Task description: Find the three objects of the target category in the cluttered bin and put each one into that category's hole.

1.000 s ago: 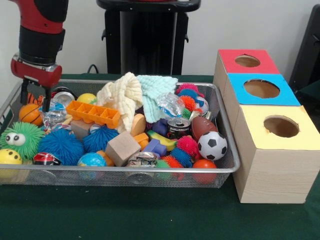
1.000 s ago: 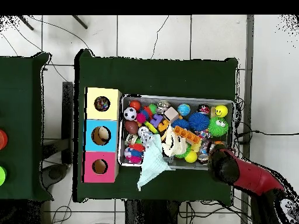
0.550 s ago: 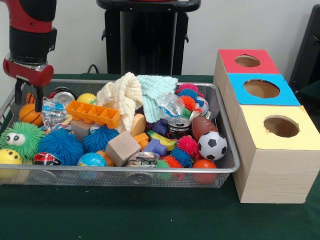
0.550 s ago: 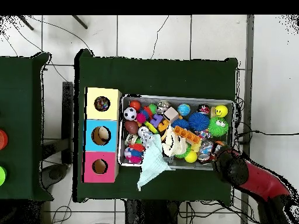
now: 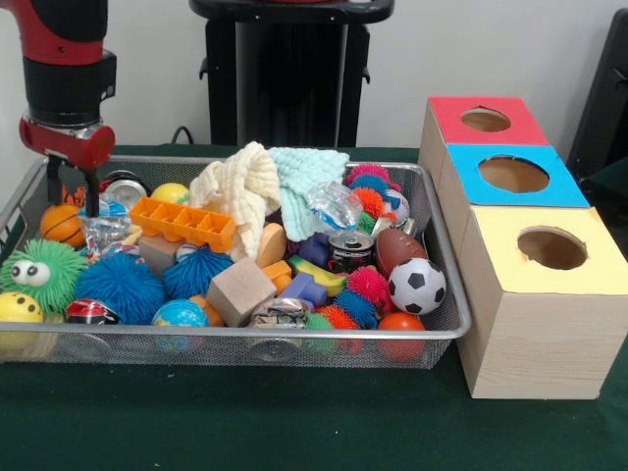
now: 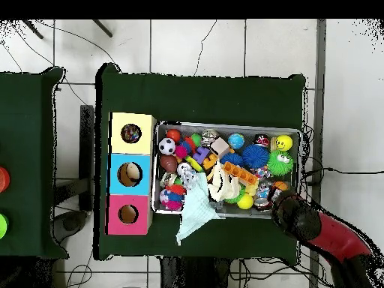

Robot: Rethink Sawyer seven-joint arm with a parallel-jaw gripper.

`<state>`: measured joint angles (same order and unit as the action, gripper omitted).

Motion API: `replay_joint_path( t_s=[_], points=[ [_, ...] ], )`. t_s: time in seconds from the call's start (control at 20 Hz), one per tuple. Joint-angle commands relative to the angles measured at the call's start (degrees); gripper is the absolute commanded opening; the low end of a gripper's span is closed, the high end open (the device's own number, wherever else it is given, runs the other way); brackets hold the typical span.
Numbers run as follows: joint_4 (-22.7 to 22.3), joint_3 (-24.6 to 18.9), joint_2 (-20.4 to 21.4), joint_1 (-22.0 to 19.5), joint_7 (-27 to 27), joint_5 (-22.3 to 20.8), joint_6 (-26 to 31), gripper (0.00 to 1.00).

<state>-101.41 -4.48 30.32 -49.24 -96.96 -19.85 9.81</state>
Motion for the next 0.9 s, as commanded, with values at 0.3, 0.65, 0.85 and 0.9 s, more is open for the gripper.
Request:
replay_joint_path(
  t_s=[0.3,0.65,0.85,0.9],
  points=[
    [-5.5,-15.2,-2.2,-6.7,0.8,1.3,8.9,1.00],
    [-5.8,-17.1,-2.5,-8.2,0.9,0.8,9.7,1.00],
    [-5.9,-17.6,-2.4,-8.4,0.5,0.5,9.8,1.00],
    [-5.9,-17.7,-2.4,-8.4,0.4,0.4,9.7,1.00]
  ],
)
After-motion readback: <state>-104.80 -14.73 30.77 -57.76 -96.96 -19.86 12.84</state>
